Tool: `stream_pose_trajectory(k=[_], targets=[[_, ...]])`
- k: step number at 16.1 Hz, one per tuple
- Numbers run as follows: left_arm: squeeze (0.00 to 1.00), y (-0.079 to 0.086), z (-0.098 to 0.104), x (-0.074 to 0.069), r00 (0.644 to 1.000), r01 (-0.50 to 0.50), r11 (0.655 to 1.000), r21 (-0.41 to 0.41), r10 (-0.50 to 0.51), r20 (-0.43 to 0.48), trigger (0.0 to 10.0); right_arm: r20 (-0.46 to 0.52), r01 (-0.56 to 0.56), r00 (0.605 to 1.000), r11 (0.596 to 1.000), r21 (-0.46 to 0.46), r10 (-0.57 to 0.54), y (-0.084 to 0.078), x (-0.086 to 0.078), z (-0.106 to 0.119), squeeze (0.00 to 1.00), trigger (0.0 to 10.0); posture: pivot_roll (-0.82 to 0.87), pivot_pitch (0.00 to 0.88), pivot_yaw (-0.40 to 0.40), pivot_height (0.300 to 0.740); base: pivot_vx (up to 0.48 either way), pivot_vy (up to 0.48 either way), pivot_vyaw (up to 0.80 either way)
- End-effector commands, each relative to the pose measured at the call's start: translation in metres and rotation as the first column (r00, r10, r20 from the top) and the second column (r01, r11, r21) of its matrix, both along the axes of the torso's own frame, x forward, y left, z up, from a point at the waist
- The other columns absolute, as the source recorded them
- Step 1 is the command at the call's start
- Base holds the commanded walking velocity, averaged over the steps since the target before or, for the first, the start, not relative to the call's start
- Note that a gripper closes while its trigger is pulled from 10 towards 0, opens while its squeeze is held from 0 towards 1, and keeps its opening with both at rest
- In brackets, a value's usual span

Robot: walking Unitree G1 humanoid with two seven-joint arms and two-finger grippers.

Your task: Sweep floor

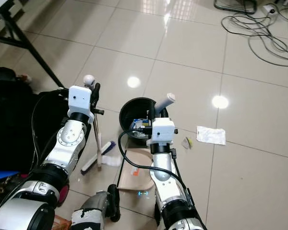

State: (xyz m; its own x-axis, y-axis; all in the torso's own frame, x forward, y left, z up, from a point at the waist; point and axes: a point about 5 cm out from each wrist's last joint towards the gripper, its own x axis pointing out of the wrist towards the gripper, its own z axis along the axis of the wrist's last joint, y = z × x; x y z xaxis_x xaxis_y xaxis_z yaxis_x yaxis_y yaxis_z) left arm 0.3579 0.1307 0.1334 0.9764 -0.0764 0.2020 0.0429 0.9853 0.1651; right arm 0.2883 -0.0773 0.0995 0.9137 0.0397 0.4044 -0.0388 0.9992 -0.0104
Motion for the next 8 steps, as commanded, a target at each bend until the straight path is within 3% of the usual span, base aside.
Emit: stream_pose_trajectory(k=[1, 5, 7, 8], targets=[[0.00, 0.004, -0.011, -0.002, 0.997, -0.049, 0.997, -0.053, 0.046, -0.057, 10.0, 0.011, -0.016, 1.000, 1.000, -0.019, 0.016, 0.001, -0.006, -0.002, 0.00, 10.0, 0.10, 0.322, 0.053, 0.740, 0.000, 0.000, 0.00], [0.00, -0.002, -0.009, -0.002, 0.994, -0.089, 0.983, -0.158, 0.076, -0.084, 10.0, -0.019, -0.003, 1.000, 0.998, -0.058, 0.002, 0.000, -0.006, -0.010, 0.00, 10.0, 0.11, 0.323, 0.053, 0.740, 0.000, 0.000, 0.00], [0.00, -0.007, -0.005, 0.000, 0.991, -0.112, 0.966, -0.234, 0.091, -0.099, 10.0, -0.035, -0.003, 0.999, 0.998, -0.068, 0.000, 0.000, -0.006, -0.013, 0.00, 10.0, 0.11, 0.320, 0.055, 0.740, 0.000, 0.000, 0.00], [0.00, -0.018, 0.003, 0.002, 0.992, -0.110, 0.945, -0.309, 0.083, -0.099, 10.0, -0.048, 0.001, 0.999, 0.997, -0.075, -0.005, -0.001, -0.006, -0.015, 0.00, 10.0, 0.12, 0.318, 0.055, 0.740, 0.000, 0.000, 0.00]])
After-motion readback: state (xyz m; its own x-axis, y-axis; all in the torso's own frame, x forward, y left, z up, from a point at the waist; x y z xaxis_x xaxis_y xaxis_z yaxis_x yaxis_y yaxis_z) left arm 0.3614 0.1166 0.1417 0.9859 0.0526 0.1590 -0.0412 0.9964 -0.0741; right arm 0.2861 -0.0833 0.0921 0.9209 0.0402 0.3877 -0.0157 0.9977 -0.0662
